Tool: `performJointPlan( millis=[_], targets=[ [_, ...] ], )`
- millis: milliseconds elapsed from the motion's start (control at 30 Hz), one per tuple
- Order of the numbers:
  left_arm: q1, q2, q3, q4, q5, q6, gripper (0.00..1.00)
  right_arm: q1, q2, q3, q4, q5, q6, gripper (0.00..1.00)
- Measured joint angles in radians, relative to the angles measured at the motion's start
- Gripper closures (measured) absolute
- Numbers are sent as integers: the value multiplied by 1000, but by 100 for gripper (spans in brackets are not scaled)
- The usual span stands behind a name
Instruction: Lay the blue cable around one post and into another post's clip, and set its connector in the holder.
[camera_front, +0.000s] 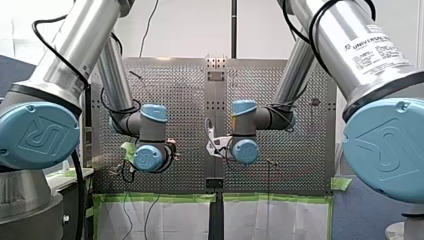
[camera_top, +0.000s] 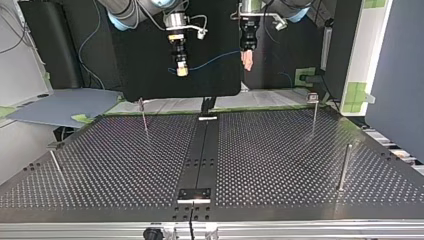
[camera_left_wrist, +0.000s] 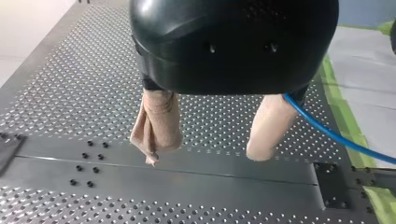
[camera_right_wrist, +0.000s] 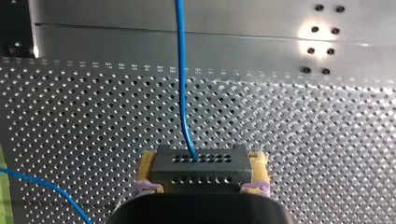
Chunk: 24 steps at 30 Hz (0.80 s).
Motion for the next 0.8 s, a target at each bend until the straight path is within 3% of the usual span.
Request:
performJointPlan(
  millis=[167, 267, 500, 800],
  targets=[
    [9, 47, 0, -48, -3, -29, 0, -2, -45, -1, 46, 5, 45, 91],
    [16, 73, 0, -74, -3, -44, 0, -3, -74, -1, 69, 4, 63, 91],
    [31, 133, 7, -134, 18, -96, 0, -10, -139, -13, 111, 3, 70, 91],
    [52, 206, 63, -207, 29, -136, 0, -15, -155, -63, 172, 2, 70, 91]
  ],
)
